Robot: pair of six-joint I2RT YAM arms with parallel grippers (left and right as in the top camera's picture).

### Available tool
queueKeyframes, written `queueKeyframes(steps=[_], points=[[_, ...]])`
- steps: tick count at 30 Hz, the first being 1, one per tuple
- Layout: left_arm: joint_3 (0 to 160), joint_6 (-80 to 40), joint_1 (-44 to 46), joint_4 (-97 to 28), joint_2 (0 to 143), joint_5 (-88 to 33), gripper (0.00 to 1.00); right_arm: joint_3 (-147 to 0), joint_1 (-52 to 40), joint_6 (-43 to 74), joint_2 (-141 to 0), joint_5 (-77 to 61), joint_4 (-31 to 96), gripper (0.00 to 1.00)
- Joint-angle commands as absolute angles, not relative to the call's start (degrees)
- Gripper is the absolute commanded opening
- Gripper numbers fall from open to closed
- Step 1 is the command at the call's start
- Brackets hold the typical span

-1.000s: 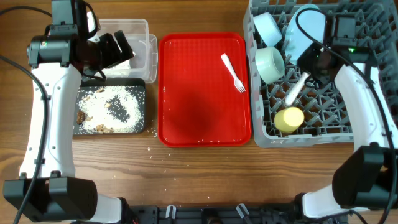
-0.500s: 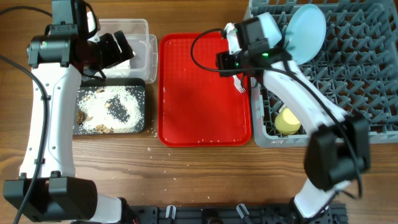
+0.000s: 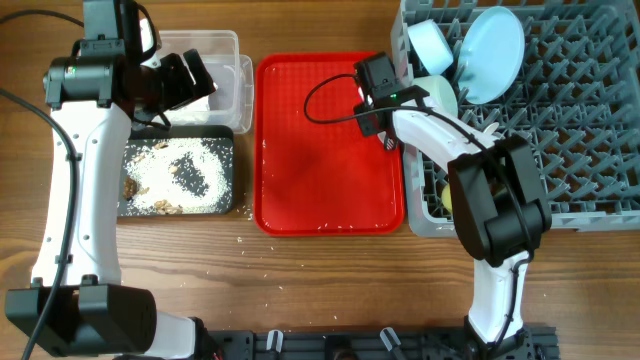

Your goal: Sort waste into correct bins and load items into the dishwasher rack

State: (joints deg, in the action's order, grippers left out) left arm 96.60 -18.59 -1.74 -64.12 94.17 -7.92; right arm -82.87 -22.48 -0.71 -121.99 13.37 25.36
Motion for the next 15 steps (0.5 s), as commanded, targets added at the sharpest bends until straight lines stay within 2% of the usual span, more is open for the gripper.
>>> queueKeyframes(steps=[1, 3, 4, 8, 15], points=[[97.3, -18.9, -2.0, -64.0, 93.9, -7.4, 1.00, -83.1, -22.0, -2.0, -123.5, 16.6, 26.0, 0.19], [97.3, -18.9, -2.0, -64.1, 93.9, -7.4, 1.00, -83.1, -22.0, -2.0, -123.5, 16.2, 26.7, 0.06], [97.3, -18.9, -2.0, -64.1, 93.9, -7.4, 1.00, -83.1, -22.0, -1.9, -123.5, 15.9, 26.9, 0.04], [97.3, -18.9, -2.0, -64.1, 93.9, -7.4, 1.00, -83.1, -22.0, -1.5, -123.5, 11.7, 28.7, 0.04], [97.3, -18.9, -2.0, -64.0, 93.9, -7.4, 1.00, -83.4, -22.2, 3.6, -122.8, 1.5, 40.1, 0.04]])
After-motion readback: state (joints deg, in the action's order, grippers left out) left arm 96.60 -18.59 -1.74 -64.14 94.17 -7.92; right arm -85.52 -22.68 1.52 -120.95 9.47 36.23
